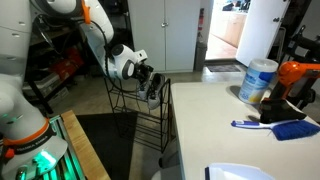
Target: Remove the shoe from the table and put it on the top rack of the shoe rack next to the shoe on the shoe rack
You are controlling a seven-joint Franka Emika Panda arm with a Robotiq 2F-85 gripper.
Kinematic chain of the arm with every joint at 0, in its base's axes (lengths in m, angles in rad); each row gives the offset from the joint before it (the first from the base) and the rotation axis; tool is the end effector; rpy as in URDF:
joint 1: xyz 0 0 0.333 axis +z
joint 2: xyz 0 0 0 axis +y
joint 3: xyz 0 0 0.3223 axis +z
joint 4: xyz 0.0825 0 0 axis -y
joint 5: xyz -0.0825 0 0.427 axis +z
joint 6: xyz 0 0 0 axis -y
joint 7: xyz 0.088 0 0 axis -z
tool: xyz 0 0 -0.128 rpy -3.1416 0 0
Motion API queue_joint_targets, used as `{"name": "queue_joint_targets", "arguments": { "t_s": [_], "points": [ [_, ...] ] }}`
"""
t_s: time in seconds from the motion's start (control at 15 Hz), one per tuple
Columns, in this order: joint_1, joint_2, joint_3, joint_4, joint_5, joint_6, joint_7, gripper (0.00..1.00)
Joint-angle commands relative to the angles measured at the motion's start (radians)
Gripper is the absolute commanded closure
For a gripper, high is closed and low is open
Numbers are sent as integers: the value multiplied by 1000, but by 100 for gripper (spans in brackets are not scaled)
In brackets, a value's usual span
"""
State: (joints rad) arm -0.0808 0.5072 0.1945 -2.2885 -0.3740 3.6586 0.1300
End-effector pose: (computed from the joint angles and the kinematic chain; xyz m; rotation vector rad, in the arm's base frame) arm 0.5894 0.1179 0.1915 -2.6332 -0.4358 -1.2215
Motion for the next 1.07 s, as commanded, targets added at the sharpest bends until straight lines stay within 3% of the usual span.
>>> {"name": "queue_joint_targets", "arguments": {
  "t_s": [0.0,0.53,0.8,1.0],
  "points": [
    [-60,-82,46,-67,-44,-82,69,0],
    [-221,-244,195,-191,-113,-217,205,0],
    [-341,-311,334,-230,-136,-332,349,0],
    [-450,-325,483,-221,-94,-493,400,0]
  ]
}}
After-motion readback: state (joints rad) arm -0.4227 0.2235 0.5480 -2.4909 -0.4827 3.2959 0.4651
